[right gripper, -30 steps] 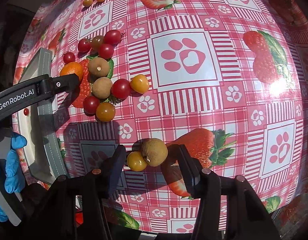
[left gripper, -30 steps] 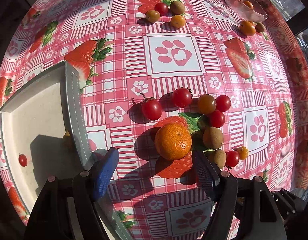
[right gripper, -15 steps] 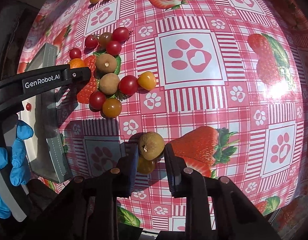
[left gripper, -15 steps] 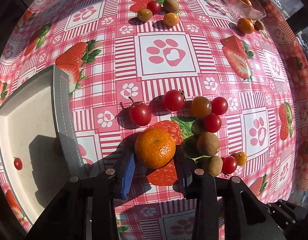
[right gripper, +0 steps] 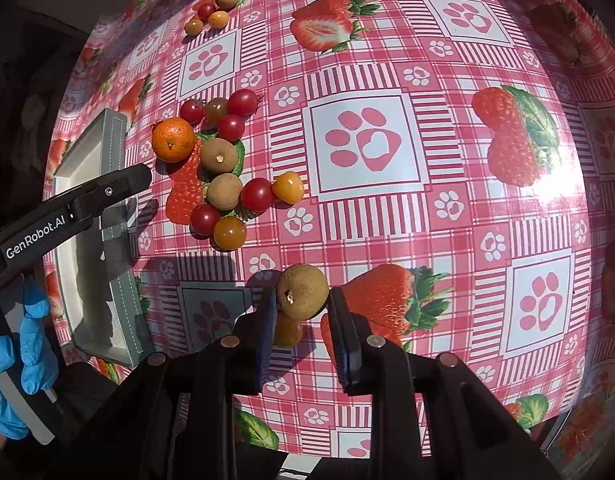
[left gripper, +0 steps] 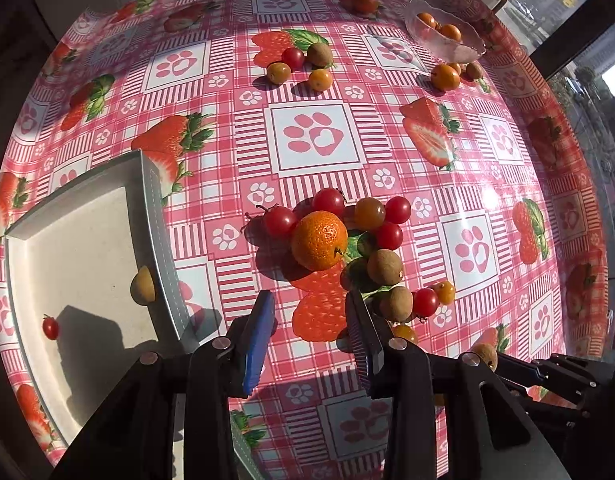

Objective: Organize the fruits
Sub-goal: 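Grasp a kiwi with the right gripper while the left gripper grasps the mandarin orange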

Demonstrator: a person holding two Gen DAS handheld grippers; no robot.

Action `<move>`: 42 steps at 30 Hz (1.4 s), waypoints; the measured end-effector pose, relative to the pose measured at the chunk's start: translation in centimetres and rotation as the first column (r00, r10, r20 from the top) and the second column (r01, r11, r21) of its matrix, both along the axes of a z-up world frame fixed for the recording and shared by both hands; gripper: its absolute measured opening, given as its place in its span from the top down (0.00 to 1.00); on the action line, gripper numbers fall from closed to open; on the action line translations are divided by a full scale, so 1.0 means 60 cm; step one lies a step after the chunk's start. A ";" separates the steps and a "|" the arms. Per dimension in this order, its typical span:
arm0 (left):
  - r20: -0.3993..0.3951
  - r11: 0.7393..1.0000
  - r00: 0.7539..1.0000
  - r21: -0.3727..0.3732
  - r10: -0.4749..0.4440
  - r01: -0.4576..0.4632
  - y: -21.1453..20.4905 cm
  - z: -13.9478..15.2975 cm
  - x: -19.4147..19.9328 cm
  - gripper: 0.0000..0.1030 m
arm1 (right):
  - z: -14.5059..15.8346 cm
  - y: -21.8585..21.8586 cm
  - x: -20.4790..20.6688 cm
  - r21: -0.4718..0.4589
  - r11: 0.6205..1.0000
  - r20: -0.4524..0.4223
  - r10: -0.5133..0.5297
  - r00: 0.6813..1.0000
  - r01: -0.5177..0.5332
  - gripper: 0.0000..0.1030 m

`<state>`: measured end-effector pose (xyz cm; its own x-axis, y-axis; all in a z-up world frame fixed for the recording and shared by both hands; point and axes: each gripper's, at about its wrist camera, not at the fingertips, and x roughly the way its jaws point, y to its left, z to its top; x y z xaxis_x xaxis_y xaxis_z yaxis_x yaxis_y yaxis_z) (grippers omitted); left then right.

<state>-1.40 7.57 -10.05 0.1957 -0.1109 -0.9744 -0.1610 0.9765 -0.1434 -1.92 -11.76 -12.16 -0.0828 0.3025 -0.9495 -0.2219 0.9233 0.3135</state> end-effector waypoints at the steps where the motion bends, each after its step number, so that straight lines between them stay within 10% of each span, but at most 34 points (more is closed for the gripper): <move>1: -0.005 1.000 1.000 0.013 0.008 -0.008 0.002 -0.004 0.000 0.62 | 0.000 0.000 -0.001 -0.002 1.000 -0.001 0.001 1.000 -0.001 0.72; 6: -0.003 0.998 0.998 -0.004 0.068 -0.068 0.012 -0.021 0.014 0.29 | 0.002 -0.002 -0.006 -0.009 1.000 -0.006 0.005 1.000 -0.005 0.72; 14: -0.036 0.994 0.993 -0.021 0.109 -0.110 0.001 -0.055 0.051 0.29 | 0.002 -0.011 -0.019 -0.007 1.000 -0.013 -0.016 1.000 0.016 0.72; 17: -0.044 0.992 0.992 -0.007 0.122 -0.122 -0.007 -0.065 0.063 0.39 | 0.005 -0.016 -0.022 -0.005 1.000 -0.015 -0.027 1.000 0.027 0.72; 19: -0.067 0.993 0.991 -0.022 0.115 -0.117 -0.011 -0.074 0.068 0.62 | 0.006 -0.019 -0.023 -0.005 0.999 -0.015 -0.032 0.999 0.032 0.72; 42: -0.036 0.995 0.996 -0.037 0.087 -0.089 -0.005 -0.074 0.055 0.65 | 0.018 0.000 -0.007 -0.012 1.000 0.003 0.003 1.000 -0.003 0.72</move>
<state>1.92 7.29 -14.46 0.1733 -0.1320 -0.9760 -0.2515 0.9522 -0.1735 -2.36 -11.76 -11.09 -0.0814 0.2906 -0.9534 -0.2256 0.9264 0.3016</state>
